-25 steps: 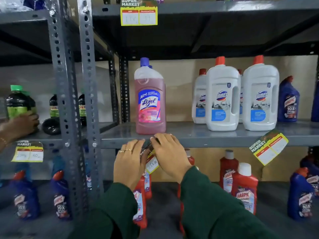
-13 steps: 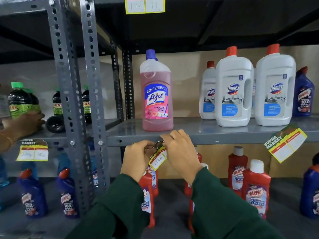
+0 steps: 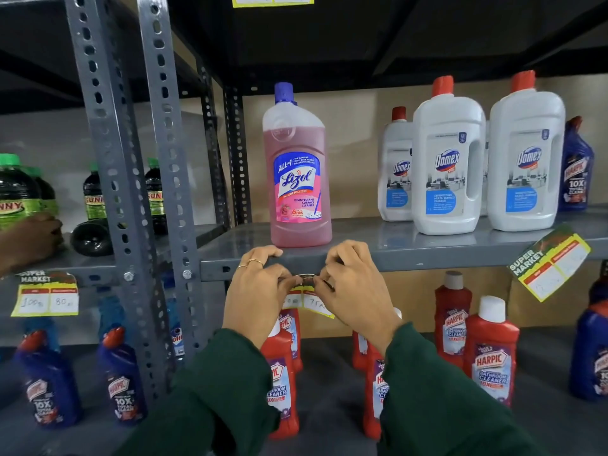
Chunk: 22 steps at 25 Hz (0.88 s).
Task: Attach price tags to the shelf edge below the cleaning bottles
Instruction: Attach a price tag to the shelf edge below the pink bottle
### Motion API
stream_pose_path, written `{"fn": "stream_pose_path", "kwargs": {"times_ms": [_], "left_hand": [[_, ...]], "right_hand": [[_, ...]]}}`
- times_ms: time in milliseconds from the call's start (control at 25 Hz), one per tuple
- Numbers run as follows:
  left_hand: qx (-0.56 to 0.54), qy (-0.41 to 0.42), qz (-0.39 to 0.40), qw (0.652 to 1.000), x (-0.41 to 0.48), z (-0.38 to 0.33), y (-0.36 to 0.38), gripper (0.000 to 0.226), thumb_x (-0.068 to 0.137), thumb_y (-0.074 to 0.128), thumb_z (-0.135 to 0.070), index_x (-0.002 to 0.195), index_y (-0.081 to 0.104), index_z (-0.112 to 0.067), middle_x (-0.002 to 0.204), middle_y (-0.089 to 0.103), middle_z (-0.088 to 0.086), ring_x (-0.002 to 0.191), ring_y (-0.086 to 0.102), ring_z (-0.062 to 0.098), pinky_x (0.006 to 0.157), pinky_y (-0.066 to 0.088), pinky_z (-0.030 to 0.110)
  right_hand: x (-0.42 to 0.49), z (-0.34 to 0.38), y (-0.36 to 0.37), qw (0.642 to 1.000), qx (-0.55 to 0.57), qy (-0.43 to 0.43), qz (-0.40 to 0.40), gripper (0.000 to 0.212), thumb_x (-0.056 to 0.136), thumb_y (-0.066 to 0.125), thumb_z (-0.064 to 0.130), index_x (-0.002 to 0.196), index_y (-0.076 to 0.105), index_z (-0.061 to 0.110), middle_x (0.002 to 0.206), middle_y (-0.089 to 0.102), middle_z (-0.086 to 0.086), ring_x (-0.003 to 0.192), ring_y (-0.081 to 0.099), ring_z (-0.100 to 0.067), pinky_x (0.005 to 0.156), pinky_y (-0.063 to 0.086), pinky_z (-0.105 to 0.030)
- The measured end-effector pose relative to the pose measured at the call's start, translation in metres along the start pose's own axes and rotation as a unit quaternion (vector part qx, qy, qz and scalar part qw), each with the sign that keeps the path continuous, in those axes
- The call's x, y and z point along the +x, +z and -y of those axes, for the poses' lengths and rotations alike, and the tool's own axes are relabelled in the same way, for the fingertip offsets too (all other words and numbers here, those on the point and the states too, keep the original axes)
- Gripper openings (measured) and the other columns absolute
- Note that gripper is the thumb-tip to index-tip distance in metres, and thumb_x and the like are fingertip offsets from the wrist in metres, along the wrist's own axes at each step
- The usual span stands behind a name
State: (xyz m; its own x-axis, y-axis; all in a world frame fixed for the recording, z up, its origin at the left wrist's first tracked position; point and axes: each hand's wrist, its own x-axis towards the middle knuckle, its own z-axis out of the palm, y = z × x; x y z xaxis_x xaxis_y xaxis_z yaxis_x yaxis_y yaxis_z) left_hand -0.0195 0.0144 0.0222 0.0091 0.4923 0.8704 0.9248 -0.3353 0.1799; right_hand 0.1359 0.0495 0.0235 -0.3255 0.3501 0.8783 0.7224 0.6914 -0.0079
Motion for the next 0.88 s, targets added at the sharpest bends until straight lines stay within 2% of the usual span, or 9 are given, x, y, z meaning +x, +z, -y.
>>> {"fn": "stream_pose_path", "kwargs": {"times_ms": [160,280,400,520,600,680,760,880], "left_hand": [[-0.028,0.001,-0.003,1.000,0.003,0.004,0.001,0.005,0.077,0.070,-0.004,0.074,0.070,-0.007,0.103,0.063,0.013,0.095,0.055,0.029,0.076,0.047,0.041],[-0.038,0.005,-0.022,0.999,0.011,0.002,-0.002,0.007,0.079,0.070,-0.005,0.072,0.067,-0.007,0.086,0.064,0.011,0.080,0.057,0.027,0.066,0.049,0.040],[-0.046,-0.026,-0.027,0.998,0.016,0.000,-0.002,0.017,0.076,0.073,-0.010,0.070,0.057,-0.010,0.078,0.064,0.010,0.074,0.058,0.026,0.060,0.049,0.041],[-0.096,-0.050,-0.027,0.994,0.018,0.004,0.002,0.018,0.077,0.073,-0.013,0.087,0.058,-0.014,0.088,0.067,0.007,0.086,0.058,0.024,0.076,0.047,0.044],[-0.086,-0.022,-0.013,0.996,0.018,0.010,0.008,0.023,0.083,0.067,-0.019,0.105,0.062,-0.013,0.103,0.069,0.007,0.100,0.057,0.025,0.093,0.037,0.046],[-0.033,-0.008,-0.023,0.999,0.016,0.012,0.014,0.023,0.086,0.059,-0.026,0.105,0.065,-0.014,0.106,0.069,0.006,0.104,0.056,0.023,0.097,0.025,0.037],[-0.010,-0.006,-0.041,0.999,0.013,0.011,0.016,0.026,0.087,0.052,-0.030,0.101,0.067,-0.014,0.101,0.071,0.006,0.099,0.058,0.023,0.095,0.022,0.032],[0.021,0.033,-0.071,0.997,0.008,0.015,0.021,0.031,0.091,0.043,-0.028,0.102,0.067,-0.012,0.099,0.072,0.007,0.096,0.059,0.025,0.095,0.026,0.038]], "right_hand": [[0.009,0.002,-0.004,0.998,0.038,0.047,-0.013,0.019,0.071,0.073,0.011,0.058,0.062,0.003,0.074,0.057,-0.011,0.078,0.049,-0.029,0.060,0.041,-0.032],[0.015,0.002,-0.003,0.996,0.055,0.070,-0.014,0.016,0.072,0.074,0.009,0.062,0.064,0.002,0.077,0.056,-0.012,0.075,0.050,-0.027,0.062,0.036,-0.029],[0.015,-0.001,-0.003,0.996,0.056,0.061,-0.009,0.016,0.073,0.076,0.010,0.066,0.063,0.002,0.078,0.057,-0.014,0.075,0.050,-0.027,0.062,0.041,-0.031],[0.016,-0.001,-0.006,0.993,0.080,0.090,-0.005,0.020,0.076,0.074,0.018,0.078,0.061,0.003,0.090,0.057,-0.014,0.084,0.049,-0.025,0.071,0.048,-0.039],[0.018,-0.001,-0.002,0.992,0.066,0.111,-0.005,0.038,0.075,0.073,0.034,0.095,0.060,0.004,0.102,0.061,-0.015,0.096,0.052,-0.028,0.085,0.044,-0.043],[0.020,-0.002,0.004,0.994,0.010,0.106,0.001,0.052,0.075,0.064,0.052,0.095,0.064,0.004,0.096,0.068,-0.016,0.094,0.059,-0.032,0.091,0.039,-0.048],[0.019,-0.004,0.005,0.995,0.001,0.101,-0.015,0.051,0.075,0.061,0.053,0.087,0.068,0.004,0.082,0.073,-0.015,0.080,0.063,-0.032,0.084,0.043,-0.048],[0.019,-0.010,0.002,0.995,0.040,0.094,-0.013,0.038,0.075,0.070,0.039,0.090,0.070,0.005,0.083,0.074,-0.014,0.079,0.065,-0.031,0.076,0.050,-0.048]]}}
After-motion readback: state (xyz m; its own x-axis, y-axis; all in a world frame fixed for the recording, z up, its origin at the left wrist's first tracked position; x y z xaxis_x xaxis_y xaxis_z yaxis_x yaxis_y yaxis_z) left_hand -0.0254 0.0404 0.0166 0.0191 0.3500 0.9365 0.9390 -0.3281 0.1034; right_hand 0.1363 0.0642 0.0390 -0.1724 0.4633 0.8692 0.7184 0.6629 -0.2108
